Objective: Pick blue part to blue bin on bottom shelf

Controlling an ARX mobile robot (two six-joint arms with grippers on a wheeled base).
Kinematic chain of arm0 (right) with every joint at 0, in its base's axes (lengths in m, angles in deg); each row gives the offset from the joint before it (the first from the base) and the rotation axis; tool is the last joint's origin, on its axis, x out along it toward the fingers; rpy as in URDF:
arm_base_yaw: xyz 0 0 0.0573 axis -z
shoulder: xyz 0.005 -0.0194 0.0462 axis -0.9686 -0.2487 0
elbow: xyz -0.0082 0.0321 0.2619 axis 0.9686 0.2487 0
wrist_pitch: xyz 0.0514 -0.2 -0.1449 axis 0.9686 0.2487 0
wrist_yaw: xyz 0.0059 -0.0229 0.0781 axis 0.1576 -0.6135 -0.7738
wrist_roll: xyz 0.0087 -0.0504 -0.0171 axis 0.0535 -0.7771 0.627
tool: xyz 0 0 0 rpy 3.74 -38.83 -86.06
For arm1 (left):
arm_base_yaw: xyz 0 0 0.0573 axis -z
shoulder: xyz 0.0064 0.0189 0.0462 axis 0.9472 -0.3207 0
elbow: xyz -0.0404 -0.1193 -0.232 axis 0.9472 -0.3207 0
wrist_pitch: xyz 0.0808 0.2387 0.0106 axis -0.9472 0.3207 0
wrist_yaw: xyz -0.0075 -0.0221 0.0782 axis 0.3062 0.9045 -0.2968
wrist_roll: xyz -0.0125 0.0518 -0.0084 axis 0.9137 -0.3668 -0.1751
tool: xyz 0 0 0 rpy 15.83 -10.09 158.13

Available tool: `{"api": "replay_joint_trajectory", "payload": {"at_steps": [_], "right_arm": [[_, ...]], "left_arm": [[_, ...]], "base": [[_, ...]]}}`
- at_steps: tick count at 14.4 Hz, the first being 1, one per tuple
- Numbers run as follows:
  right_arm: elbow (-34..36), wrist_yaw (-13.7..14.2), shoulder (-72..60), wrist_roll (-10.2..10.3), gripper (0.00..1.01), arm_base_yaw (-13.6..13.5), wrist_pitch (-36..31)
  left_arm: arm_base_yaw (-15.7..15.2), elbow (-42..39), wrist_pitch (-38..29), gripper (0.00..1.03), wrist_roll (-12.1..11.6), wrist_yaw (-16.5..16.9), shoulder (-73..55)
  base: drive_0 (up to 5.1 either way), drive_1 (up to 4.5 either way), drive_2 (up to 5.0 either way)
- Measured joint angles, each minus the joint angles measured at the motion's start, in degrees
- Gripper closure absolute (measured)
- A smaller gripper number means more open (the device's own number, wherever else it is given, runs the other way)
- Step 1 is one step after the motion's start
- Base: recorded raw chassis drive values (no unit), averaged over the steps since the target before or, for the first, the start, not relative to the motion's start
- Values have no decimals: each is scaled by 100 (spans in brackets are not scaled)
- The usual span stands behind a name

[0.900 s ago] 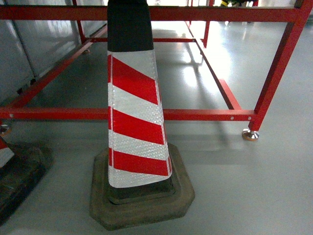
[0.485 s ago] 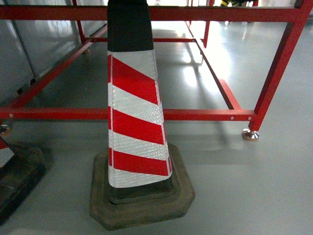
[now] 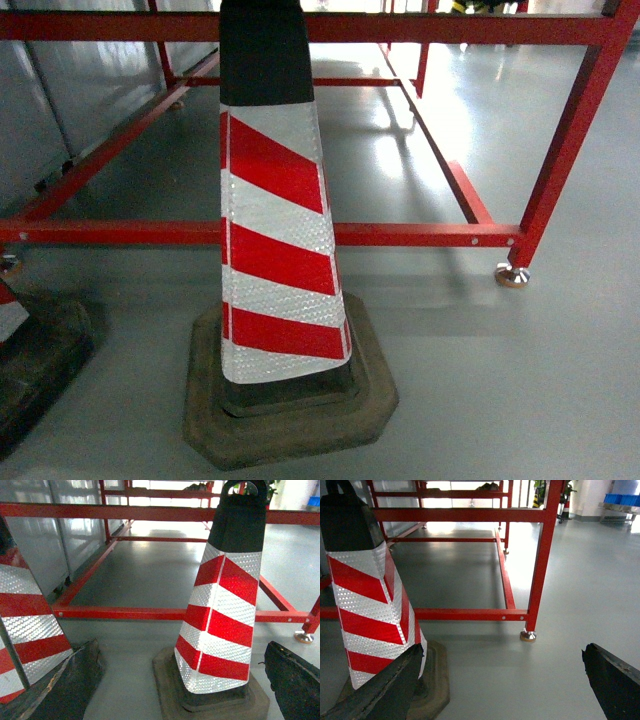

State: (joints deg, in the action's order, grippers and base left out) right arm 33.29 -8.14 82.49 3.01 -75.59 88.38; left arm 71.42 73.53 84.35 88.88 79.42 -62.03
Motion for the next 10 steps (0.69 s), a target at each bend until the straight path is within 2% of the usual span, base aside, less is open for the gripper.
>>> {"api": "replay_joint_trajectory", "payload": {"at_steps": [10], "right_arm": [[0, 0, 0, 0, 3, 0, 0]], "left_arm": [[0, 0, 0, 5, 0, 0, 0]], "base": [[0, 0, 0]]}}
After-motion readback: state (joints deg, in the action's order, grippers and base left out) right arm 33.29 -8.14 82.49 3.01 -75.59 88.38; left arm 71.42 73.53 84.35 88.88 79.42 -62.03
